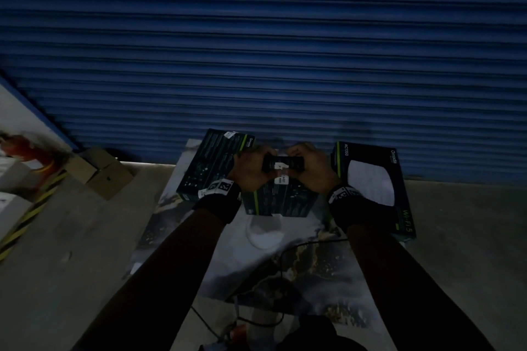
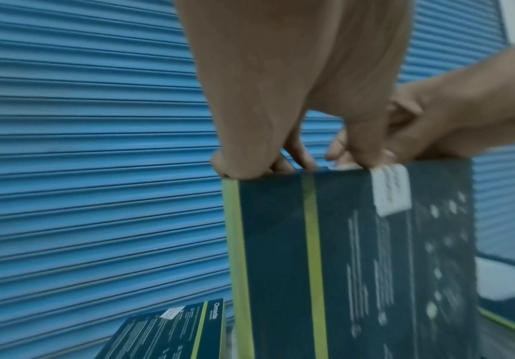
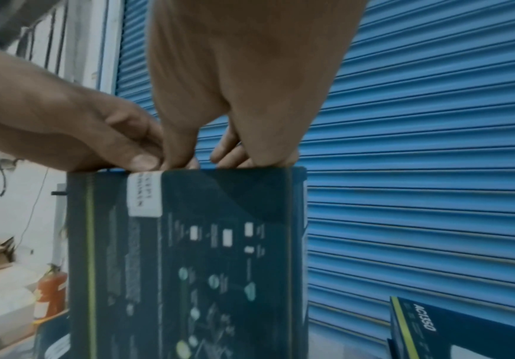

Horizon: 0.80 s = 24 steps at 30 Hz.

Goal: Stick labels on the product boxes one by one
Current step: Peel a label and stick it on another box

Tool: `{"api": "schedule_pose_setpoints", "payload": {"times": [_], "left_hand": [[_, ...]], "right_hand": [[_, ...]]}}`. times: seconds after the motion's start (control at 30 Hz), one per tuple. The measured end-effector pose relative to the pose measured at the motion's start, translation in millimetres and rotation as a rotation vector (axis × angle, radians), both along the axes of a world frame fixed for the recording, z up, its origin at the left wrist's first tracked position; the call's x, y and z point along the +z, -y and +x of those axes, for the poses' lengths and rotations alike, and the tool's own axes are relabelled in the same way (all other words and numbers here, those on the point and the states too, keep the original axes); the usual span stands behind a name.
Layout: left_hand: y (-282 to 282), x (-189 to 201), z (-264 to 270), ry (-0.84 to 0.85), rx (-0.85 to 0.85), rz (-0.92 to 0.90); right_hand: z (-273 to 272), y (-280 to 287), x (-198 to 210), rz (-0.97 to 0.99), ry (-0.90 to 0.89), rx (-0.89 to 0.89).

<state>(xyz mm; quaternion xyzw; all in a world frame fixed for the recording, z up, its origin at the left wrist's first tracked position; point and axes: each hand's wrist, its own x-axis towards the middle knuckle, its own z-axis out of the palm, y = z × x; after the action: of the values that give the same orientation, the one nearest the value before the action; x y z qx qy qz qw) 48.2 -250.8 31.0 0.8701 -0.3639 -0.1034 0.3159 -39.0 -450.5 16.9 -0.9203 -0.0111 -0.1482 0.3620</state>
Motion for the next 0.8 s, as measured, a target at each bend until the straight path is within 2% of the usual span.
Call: {"api": "schedule_pose_setpoints", "payload": {"times": [0.13, 0.3, 0.4, 0.53, 0.7, 0.8], "left_hand": [[1, 3, 3, -0.101, 0.005, 0.054], [10, 1, -9, 0.052, 0.142, 0.127], [15, 2, -16, 0.12, 0.15, 0.118], [11, 3, -14, 0.103, 0.122, 0.095], [23, -2, -16, 0.132, 0.264, 0.046], [14, -3, -11, 0.068, 0.182, -0.01]], "right_hand": [[0, 4, 2, 0.029, -0.056, 0.022], [-3, 0, 2, 0.023, 0.038, 0.008], [-5, -4, 2, 0.003, 0.068, -0.025], [-9, -7, 3, -0.017, 0.12, -0.025], [-18, -9, 4, 0.002, 0.098, -0.038], [-17, -10, 4, 0.003, 0.08, -0.034]]}}
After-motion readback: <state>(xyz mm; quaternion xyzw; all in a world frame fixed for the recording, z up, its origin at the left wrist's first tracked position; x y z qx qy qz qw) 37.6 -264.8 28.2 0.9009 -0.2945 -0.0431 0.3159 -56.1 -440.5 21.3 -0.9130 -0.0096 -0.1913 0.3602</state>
